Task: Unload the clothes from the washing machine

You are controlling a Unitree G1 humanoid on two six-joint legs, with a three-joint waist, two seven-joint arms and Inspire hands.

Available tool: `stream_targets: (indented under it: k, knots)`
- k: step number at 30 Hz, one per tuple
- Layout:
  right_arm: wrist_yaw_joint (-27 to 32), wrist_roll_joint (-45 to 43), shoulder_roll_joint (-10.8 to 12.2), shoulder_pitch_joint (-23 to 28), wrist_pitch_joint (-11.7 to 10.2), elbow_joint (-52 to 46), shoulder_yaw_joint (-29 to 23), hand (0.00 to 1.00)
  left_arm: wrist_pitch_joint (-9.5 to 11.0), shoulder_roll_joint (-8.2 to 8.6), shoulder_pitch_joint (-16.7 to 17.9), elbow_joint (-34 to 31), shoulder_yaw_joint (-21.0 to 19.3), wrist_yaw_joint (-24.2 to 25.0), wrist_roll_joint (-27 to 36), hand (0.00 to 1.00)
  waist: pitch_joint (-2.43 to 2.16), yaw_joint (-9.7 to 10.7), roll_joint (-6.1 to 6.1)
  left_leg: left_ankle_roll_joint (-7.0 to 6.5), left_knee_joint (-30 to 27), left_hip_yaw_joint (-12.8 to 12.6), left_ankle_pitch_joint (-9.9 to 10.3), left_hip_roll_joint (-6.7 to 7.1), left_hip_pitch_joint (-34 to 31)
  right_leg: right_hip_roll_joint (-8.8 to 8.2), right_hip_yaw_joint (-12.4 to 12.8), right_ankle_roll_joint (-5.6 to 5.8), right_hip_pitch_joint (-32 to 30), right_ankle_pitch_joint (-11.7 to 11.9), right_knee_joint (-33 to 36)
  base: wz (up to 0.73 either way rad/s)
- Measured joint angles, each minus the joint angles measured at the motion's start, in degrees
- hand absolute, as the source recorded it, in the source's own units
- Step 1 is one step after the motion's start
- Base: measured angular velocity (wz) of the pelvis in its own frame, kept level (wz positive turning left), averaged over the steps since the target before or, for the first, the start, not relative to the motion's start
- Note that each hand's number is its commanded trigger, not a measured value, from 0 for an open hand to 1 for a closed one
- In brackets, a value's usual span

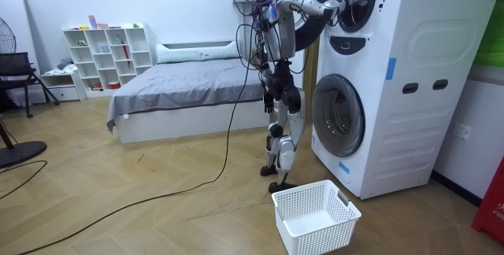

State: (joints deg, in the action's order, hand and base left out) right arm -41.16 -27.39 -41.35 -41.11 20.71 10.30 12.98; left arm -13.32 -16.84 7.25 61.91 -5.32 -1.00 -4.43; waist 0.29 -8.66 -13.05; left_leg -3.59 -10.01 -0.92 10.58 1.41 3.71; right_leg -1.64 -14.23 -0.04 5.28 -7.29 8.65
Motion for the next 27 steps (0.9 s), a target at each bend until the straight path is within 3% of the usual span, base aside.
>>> stream_targets:
  k: [1, 6, 12, 22, 27]
  knots:
    - [-0.3, 0.0, 0.0, 0.2, 0.0, -0.1, 0.2, 1.00, 0.0, 0.01, 0.0, 0.0, 0.1, 0.0, 0.0, 0.00, 0.01, -0.1, -0.01, 0.02, 0.0, 0.0, 0.0, -0.03, 0.1, 0.02, 0.0, -0.04, 0.1, 0.0, 0.0, 0.00]
    - [-2.7, 0.1, -0.1, 1.7, 0.1, -0.2, 0.9, 1.00, 0.0, -0.02, -0.1, 0.0, 1.5, -0.1, 0.3, 0.00, 0.05, -0.5, -0.09, 0.18, 0.2, 0.0, 0.0, -0.08, 0.8, 0.07, 0.2, -0.12, 0.8, 0.1, 0.0, 0.00]
    - [-0.2, -0.4, -1.1, 1.1, 0.5, -0.3, 0.4, 1.00, 0.0, -0.19, -0.1, 0.0, 2.3, -0.1, 0.4, 0.00, 0.10, -1.5, -0.02, 0.38, 0.2, 0.5, 0.0, -0.22, 0.5, 0.24, 0.0, -0.15, 0.7, 0.1, 0.0, 0.05]
    - [-0.4, -0.3, -1.8, 1.3, -0.1, -5.0, 0.3, 1.00, 1.3, -0.74, -0.1, 1.2, 3.4, -3.2, 0.4, 0.00, 0.16, -0.7, -0.05, 0.53, 1.4, 0.7, 0.0, -0.71, 2.0, 0.88, 0.1, -0.14, 1.5, 0.1, -0.1, -0.01]
    - [0.3, -0.4, -1.8, 1.5, 0.1, -8.4, -0.2, 1.00, 1.5, -0.57, 0.2, 1.3, 3.3, -3.5, 0.4, 0.00, 0.28, -0.6, 0.12, 0.51, 1.6, -0.6, 0.0, -0.76, 1.6, 0.84, 0.6, -0.14, 0.3, 0.1, 0.0, -0.13]
